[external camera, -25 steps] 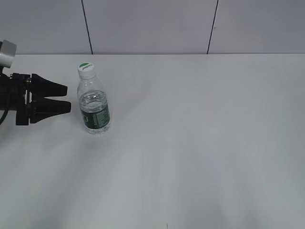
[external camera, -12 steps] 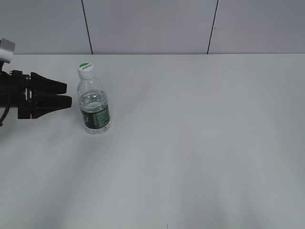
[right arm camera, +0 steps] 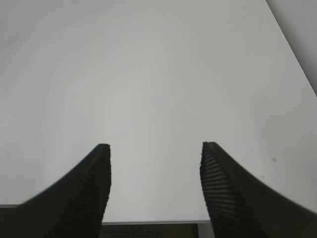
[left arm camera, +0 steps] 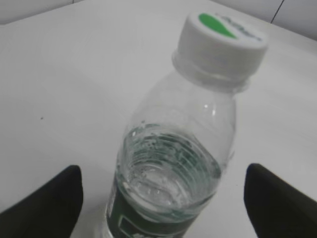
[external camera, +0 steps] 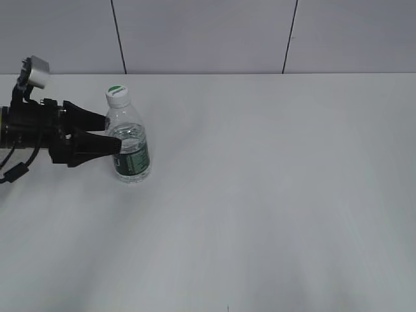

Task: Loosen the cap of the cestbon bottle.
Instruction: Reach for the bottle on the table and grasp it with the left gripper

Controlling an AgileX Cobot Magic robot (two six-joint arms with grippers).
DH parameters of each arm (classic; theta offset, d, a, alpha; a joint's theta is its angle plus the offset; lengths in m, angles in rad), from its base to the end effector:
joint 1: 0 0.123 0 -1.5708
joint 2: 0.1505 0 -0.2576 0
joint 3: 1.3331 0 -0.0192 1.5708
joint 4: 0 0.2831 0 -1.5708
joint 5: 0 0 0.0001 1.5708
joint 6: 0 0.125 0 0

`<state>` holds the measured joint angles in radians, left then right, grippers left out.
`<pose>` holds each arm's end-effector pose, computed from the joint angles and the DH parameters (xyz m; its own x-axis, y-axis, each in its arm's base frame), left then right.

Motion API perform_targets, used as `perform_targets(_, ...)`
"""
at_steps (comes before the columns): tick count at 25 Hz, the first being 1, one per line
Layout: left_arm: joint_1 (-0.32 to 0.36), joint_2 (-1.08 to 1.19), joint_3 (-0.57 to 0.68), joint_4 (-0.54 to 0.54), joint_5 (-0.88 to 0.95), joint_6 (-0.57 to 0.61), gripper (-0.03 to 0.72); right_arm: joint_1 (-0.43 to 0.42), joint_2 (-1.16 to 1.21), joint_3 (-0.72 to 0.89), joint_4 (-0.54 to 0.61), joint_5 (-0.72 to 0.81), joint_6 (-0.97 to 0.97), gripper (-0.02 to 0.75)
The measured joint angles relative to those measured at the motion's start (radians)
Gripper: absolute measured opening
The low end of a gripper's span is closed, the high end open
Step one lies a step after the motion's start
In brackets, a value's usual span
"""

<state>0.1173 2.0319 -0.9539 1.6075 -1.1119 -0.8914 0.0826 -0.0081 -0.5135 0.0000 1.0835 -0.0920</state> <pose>0.3568 -0.0707 0.0590 -0.3666 0.2656 -0.8916 0.8741 0.4265 -0.2324 0.0771 0.0064 0.2800 -0.4460 -0.1291 -0.8857 -0.1240 0.9889 -0.0817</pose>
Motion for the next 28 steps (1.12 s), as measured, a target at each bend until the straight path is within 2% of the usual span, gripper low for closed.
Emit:
perform_targets(8, -0.067, 0.000, 0.000, -0.022, 0.097, 0.003, 0.573, 0.000, 0.000, 0.000, 0.000, 0.000, 0.000, 0.441)
perform_targets(13, -0.074, 0.044, 0.000, -0.015, 0.107, 0.025, 0.572, 0.000, 0.000, 0.000, 0.000, 0.000, 0.000, 0.441)
perform_targets(20, -0.074, 0.178, -0.036, -0.060, -0.039, 0.144, 0.572, 0.000, 0.000, 0.000, 0.000, 0.000, 0.000, 0.441)
perform_targets(28, -0.077, 0.295, -0.142, -0.071, -0.096, 0.159, 0.572, 0.000, 0.000, 0.000, 0.000, 0.000, 0.000, 0.441)
